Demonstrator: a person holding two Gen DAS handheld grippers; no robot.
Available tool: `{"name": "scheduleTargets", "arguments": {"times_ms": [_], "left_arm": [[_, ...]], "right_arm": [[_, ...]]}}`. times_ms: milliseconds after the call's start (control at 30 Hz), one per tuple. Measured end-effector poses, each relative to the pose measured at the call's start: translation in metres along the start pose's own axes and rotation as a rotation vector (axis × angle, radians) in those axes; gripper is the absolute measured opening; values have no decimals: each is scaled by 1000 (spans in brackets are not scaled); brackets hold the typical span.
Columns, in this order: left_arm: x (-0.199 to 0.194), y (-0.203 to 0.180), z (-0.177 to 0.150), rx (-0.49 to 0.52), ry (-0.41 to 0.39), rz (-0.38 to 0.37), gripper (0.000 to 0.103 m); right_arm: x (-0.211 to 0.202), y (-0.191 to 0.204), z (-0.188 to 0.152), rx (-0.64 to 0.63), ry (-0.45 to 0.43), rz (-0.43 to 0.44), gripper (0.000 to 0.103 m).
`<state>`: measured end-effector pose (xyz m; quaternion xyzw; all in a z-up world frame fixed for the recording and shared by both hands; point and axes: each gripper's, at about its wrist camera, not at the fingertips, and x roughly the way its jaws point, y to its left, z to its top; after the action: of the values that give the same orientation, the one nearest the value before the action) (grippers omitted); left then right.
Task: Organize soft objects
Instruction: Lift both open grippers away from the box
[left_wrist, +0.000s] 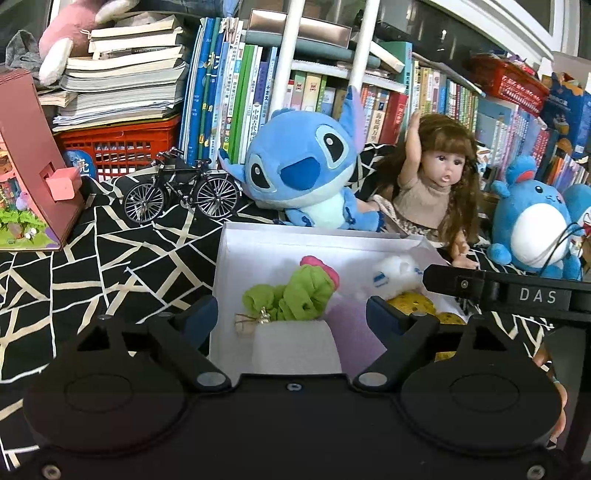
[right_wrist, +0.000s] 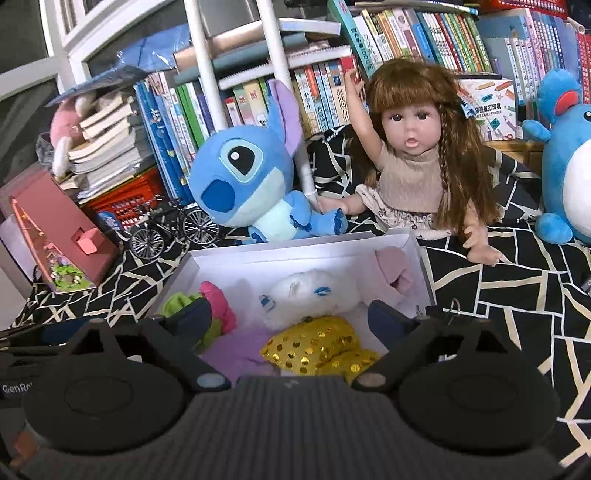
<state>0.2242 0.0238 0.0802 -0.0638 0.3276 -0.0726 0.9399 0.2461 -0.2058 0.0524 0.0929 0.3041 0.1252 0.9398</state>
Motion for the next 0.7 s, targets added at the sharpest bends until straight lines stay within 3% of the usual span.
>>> {"name": "scheduleTargets", "arguments": {"times_ms": [300, 700], "left_arm": [[-34, -3, -22, 5, -36, -43, 91], [-63, -5, -57, 35, -65, -58, 93]], "right_arm": [[-30, -2, -22, -7, -38, 36, 103], [-55, -5, -49, -18, -61, 55, 103]]}}
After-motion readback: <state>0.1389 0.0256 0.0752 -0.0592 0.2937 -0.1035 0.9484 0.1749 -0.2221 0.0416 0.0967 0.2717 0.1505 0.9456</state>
